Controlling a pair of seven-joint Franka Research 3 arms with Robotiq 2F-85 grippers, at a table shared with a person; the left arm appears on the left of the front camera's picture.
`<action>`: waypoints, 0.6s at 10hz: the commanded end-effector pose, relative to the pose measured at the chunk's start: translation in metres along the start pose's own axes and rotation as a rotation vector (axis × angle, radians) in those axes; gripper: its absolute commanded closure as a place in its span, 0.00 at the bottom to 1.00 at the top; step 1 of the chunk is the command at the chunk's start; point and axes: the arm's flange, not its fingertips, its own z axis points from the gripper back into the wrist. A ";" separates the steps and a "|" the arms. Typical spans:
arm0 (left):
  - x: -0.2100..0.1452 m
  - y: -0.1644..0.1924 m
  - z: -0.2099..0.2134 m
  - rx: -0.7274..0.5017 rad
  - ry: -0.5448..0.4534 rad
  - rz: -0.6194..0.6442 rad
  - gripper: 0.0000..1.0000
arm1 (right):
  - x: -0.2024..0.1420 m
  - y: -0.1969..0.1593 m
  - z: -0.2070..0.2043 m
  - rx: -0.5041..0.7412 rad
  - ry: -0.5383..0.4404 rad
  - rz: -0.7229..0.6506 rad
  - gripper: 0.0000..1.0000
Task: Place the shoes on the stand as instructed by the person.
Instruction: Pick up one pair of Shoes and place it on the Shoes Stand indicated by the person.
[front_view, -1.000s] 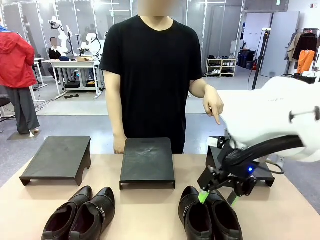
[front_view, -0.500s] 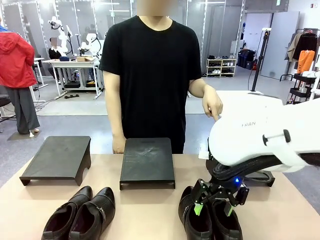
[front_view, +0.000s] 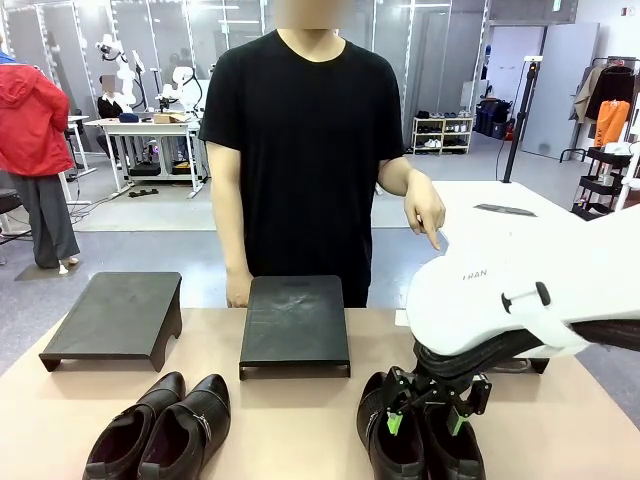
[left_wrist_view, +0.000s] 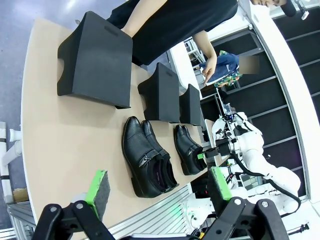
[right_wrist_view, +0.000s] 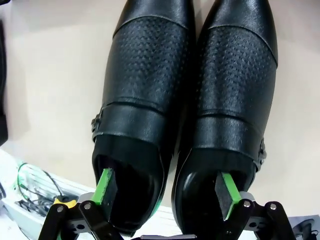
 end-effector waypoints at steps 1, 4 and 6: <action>0.000 0.000 0.001 -0.004 0.002 -0.004 0.00 | -0.060 -0.015 -0.040 -0.060 -0.042 -0.022 0.00; 0.000 0.000 0.001 -0.004 0.002 -0.004 0.00 | -0.064 -0.010 -0.055 -0.107 -0.041 -0.023 0.00; 0.000 0.000 0.001 -0.004 0.002 -0.004 0.00 | -0.068 -0.011 -0.054 -0.134 -0.051 -0.016 0.60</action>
